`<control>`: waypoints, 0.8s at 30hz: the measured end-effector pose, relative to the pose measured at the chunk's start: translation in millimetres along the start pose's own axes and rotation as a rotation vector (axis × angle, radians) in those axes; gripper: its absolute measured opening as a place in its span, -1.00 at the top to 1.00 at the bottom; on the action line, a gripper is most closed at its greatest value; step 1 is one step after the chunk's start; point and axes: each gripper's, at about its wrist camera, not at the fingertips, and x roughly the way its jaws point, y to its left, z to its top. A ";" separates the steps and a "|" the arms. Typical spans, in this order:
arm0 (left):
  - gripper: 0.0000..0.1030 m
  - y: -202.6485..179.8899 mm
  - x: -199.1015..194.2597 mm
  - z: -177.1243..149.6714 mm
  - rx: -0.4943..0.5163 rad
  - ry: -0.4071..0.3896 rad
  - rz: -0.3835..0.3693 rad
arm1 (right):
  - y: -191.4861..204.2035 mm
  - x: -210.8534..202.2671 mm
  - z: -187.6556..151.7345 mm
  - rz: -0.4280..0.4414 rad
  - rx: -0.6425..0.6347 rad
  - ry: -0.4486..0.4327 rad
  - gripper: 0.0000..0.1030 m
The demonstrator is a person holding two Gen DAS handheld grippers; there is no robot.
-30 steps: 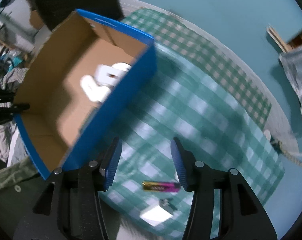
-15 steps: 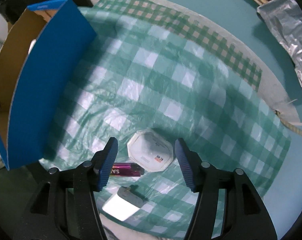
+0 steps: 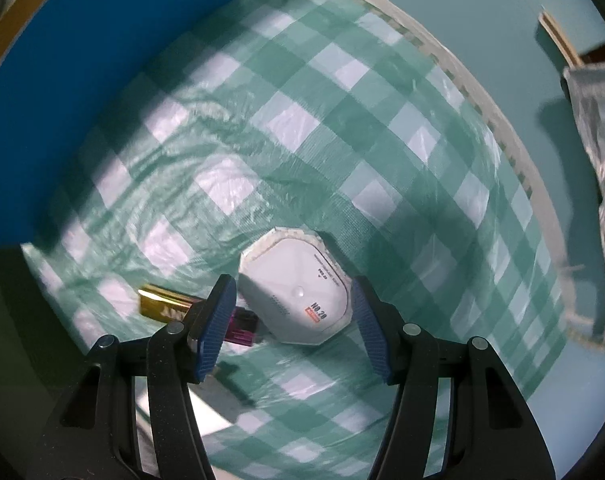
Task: Organize rigid objects
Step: 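Move the right gripper to the white octagonal device and grasp it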
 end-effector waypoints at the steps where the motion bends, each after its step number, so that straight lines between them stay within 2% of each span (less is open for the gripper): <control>1: 0.77 0.3 0.0 0.0 -0.001 0.001 -0.001 | 1.7 0.2 -0.9 -0.004 -0.017 -0.006 -0.23; 11: 0.77 -2.0 1.3 -0.2 -0.009 0.003 0.003 | 15.4 9.8 1.1 -0.047 -0.168 0.049 -0.28; 16: 0.77 -1.3 1.4 -1.3 -0.018 0.002 0.004 | 18.9 25.2 1.8 -0.068 -0.200 0.085 -0.27; 19: 0.77 -0.8 1.6 -1.7 -0.020 0.002 0.002 | 7.9 28.0 2.4 -0.030 -0.134 0.079 -0.26; 20: 0.77 -0.8 1.6 -1.8 -0.020 0.003 0.002 | -11.2 29.6 7.4 0.001 -0.056 0.080 -0.26; 21: 0.77 -0.7 1.6 -1.8 -0.020 0.003 0.003 | -11.2 29.6 7.4 0.001 -0.056 0.080 -0.25; 24: 0.77 0.9 1.9 -2.0 -0.025 0.005 0.001 | -31.4 32.0 10.3 0.066 0.118 0.084 -0.25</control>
